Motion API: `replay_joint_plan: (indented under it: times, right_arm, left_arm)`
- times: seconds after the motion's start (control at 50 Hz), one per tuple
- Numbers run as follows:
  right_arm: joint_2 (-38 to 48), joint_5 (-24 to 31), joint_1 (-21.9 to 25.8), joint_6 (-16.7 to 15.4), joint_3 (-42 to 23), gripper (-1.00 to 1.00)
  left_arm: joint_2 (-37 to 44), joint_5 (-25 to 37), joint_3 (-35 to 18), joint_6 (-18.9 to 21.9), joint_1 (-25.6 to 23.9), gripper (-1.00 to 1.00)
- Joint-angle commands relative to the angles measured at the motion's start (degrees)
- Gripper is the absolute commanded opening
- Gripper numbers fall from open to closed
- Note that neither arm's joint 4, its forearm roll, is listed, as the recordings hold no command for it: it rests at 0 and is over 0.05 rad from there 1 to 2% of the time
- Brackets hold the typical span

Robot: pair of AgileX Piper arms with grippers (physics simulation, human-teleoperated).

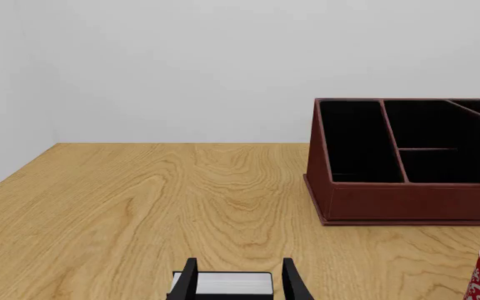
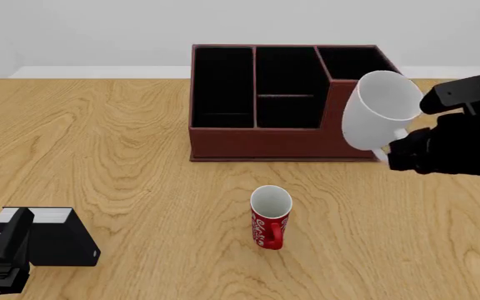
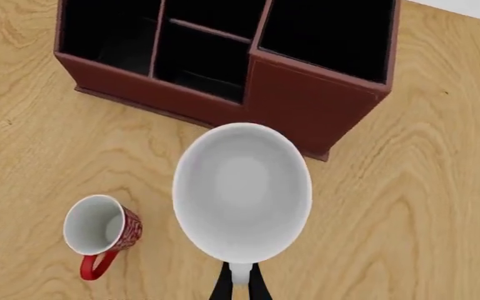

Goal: Pick up the white mug and place it to the right of the caddy.

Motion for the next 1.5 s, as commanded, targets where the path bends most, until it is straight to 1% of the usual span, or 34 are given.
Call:
replay_joint_plan:
  times: [0.02, 0.3, 0.42, 0.52, 0.56, 0.68, 0.72, 0.74, 0.86, 0.94, 1.04, 1.08, 1.1, 1.14, 1.28, 1.44, 1.5]
  right_arm:
    - [-3.8, 1.0, -3.9, 1.2, 1.8, -1.00]
    - [-6.4, 2.6, -9.2, 1.7, 2.5, -1.00]
    - [-6.8, 3.1, -10.2, 3.3, 1.5, -1.00]
    - [-5.8, 2.3, -10.9, 3.8, 1.1, -1.00]
    - [-5.3, 2.0, -12.1, 3.3, 0.9, -1.00]
    - [-4.2, 1.7, -12.6, 4.3, -0.2, -1.00]
    - [-4.1, 1.5, -13.6, 3.9, -0.4, -1.00]
    - [-3.4, 1.2, -13.0, 4.7, -0.7, -1.00]
    - [-0.6, -0.9, -14.1, 5.6, -0.8, -1.00]
    - [0.7, -1.5, -15.5, 5.3, -1.3, -1.00]
    - [1.5, -1.0, -17.0, 4.9, -3.0, -1.00]
    - [2.0, -0.2, -17.1, 5.7, -4.6, -1.00]
    - [2.2, 0.0, -17.8, 5.4, -5.1, -1.00]
    - [2.4, 0.4, -17.9, 5.9, -6.1, -1.00]
    - [4.4, 1.3, -19.5, 5.9, -9.2, -1.00]
    - [5.4, 2.4, -21.2, 5.5, -11.7, -1.00]
    - [5.9, 3.3, -22.6, 5.1, -13.0, -1.00]
  left_arm:
    - [0.0, 0.0, 0.0, 0.0, 0.0, 1.00]
    - [0.0, 0.0, 0.0, 0.0, 0.0, 1.00]
    - [0.0, 0.0, 0.0, 0.0, 0.0, 1.00]
    - [0.0, 0.0, 0.0, 0.0, 0.0, 1.00]
    - [0.0, 0.0, 0.0, 0.0, 0.0, 1.00]
    - [0.0, 0.0, 0.0, 0.0, 0.0, 1.00]
    - [0.0, 0.0, 0.0, 0.0, 0.0, 1.00]
    - [0.0, 0.0, 0.0, 0.0, 0.0, 1.00]
    - [0.0, 0.0, 0.0, 0.0, 0.0, 1.00]
    - [0.0, 0.0, 0.0, 0.0, 0.0, 1.00]
    - [0.0, 0.0, 0.0, 0.0, 0.0, 1.00]
    - [0.0, 0.0, 0.0, 0.0, 0.0, 1.00]
    - [0.0, 0.0, 0.0, 0.0, 0.0, 1.00]
    - [0.0, 0.0, 0.0, 0.0, 0.0, 1.00]
    - [0.0, 0.0, 0.0, 0.0, 0.0, 1.00]
    - [0.0, 0.0, 0.0, 0.0, 0.0, 1.00]
    - [0.0, 0.0, 0.0, 0.0, 0.0, 1.00]
